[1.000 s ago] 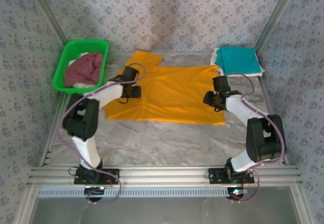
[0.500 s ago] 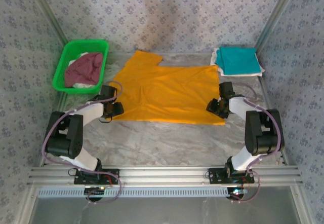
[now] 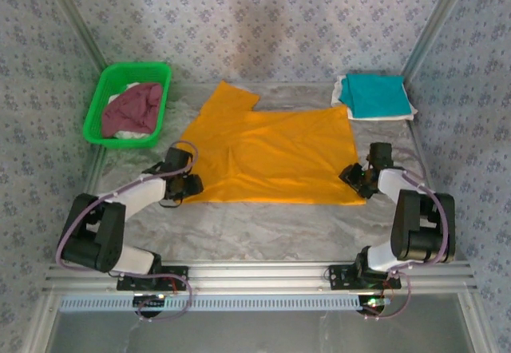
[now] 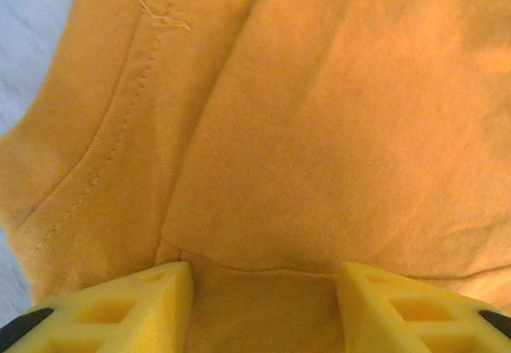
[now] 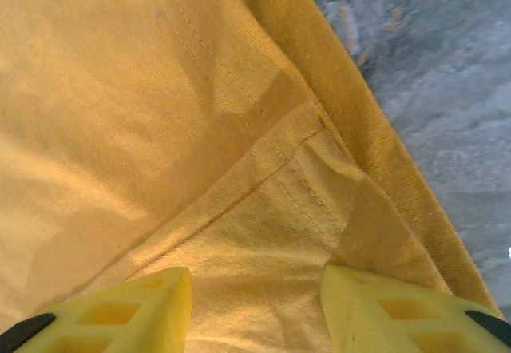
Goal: Fold and stack the t-shirts
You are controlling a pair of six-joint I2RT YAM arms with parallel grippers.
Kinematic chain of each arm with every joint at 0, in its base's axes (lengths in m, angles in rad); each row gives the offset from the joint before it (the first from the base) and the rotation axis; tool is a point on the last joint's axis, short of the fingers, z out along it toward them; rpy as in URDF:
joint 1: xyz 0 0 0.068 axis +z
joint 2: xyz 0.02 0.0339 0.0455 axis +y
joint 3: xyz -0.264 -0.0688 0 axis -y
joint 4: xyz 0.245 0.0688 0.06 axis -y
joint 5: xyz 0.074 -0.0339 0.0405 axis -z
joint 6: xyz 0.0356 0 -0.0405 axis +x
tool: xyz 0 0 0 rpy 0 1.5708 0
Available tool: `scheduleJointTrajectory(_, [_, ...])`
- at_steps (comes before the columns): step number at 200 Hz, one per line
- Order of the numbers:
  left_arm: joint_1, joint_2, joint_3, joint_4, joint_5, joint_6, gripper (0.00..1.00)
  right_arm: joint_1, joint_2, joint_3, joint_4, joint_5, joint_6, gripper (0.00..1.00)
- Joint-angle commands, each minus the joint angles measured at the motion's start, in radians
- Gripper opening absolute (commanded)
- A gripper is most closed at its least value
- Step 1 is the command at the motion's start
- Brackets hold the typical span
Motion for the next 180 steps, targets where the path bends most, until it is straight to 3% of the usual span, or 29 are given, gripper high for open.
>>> scheduleJointTrajectory(1, [-0.024,-0.038,-0.058,-0.146,-0.008,-0.097,0.51,-0.010,0.018,-0.060,-0.114,0.015,0.018,0.51])
scheduleJointTrajectory(42, [-0.013,-0.155,-0.098,-0.232,-0.099,-0.111,0.48,-0.009,0.002,-0.041,-0.126,0.028,0.020,0.51])
scheduleJointTrajectory(67, [0.032,-0.172,-0.084,-0.236,-0.095,-0.072,0.48,-0.007,-0.014,-0.040,-0.137,0.036,0.021,0.51])
scheduleJointTrajectory(127, [0.049,-0.189,0.119,-0.252,-0.132,0.058,0.53,0.068,-0.216,0.025,-0.187,0.130,0.019,0.53])
scheduleJointTrajectory(152, [0.054,-0.121,0.253,-0.195,-0.137,0.135,0.54,0.170,-0.215,0.129,-0.171,0.225,-0.029,0.61])
scheduleJointTrajectory(180, [0.052,0.117,0.460,-0.119,-0.052,0.207,0.54,0.265,-0.010,0.339,-0.199,0.267,-0.102,0.60])
